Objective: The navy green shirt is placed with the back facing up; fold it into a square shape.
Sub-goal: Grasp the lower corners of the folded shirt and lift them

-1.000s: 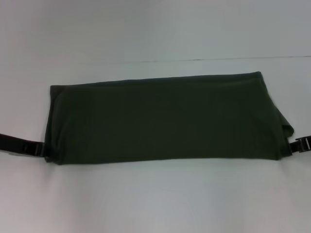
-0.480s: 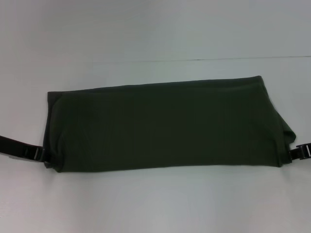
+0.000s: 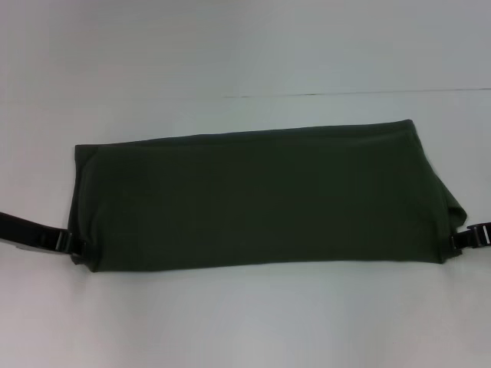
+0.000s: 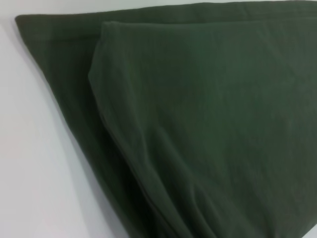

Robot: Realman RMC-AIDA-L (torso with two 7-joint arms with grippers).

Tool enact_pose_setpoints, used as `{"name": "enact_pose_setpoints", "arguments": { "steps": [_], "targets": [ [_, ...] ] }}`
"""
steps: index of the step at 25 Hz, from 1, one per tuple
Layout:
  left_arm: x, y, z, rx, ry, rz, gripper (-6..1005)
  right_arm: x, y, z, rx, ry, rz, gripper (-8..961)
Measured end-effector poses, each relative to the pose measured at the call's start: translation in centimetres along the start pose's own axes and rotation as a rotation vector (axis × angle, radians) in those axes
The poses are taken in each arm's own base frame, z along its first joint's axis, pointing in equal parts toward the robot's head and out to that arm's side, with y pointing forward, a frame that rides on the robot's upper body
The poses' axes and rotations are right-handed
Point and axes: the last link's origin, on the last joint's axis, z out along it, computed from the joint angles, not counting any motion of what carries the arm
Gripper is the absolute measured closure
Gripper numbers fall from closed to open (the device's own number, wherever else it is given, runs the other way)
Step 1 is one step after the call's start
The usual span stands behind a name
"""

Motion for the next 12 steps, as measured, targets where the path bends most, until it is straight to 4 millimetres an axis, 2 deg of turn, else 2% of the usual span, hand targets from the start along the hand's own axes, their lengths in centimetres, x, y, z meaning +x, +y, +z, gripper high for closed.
{"name": "enact_pose_setpoints", "arguments": {
  "steps": [3,9,12],
  "targets": [
    [0.1,0.0,0.0,0.001,0.0,0.0,962,-0.2,0.0,-0.3,-0.011,-0.008,0.008,887],
    [0.3,0.2,-0.2,-0.002,-0.003,0.004,863,-1.0,0.1,-1.2,-0.019,-0.021,0.024,707],
    [0.6,0.2,-0.2,-0.001,-0.001,0.005,806,-1.5,0.2,-1.6,-0.014,-0.026,0.02,562]
  ]
}}
